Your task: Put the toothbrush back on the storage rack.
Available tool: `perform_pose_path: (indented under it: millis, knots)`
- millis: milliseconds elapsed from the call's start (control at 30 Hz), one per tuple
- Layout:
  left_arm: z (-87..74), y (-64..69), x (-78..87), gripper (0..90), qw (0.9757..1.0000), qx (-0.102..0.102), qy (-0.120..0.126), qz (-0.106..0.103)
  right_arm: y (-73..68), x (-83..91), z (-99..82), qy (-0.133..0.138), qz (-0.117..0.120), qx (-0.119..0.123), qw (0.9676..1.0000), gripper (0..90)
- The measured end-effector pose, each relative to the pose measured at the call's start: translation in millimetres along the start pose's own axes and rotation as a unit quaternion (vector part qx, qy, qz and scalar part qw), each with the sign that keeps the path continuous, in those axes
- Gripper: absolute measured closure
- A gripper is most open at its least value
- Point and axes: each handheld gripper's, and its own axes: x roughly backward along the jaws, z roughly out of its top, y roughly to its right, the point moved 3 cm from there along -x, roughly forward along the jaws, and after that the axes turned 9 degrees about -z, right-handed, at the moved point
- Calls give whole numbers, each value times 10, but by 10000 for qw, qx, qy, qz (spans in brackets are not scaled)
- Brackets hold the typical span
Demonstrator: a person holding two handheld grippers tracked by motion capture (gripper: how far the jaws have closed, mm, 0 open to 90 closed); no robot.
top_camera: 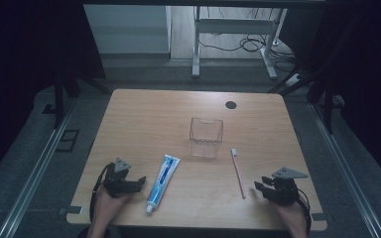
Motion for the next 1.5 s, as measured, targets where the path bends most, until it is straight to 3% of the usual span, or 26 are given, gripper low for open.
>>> perform_pose_path:
  millis: [267, 433, 733, 867, 1067, 1500]
  knots:
    - [0, 0, 0, 128, 10000, 0, 0, 2, -67, -3, 47, -23, 139, 69, 9999, 754]
    - [0, 0, 0, 128, 10000, 0, -5, 0, -111, -12, 71, -21, 183, 136, 9997, 779]
    - [0, 0, 0, 129, 10000, -1, -4, 1, -342, -46, 195, 129, 571, 431, 9974, 824]
    - [0, 0, 0, 128, 10000, -4, -5, 0, -479, -86, 247, 71, 738, 581, 9956, 862]
    - [0, 0, 1, 128, 10000, -2, -5, 1, -551, -119, 259, 45, 866, 519, 9949, 890]
    - [0, 0, 0, 128, 10000, -3, -6, -1, -534, -222, 172, -241, 808, 517, 9951, 890]
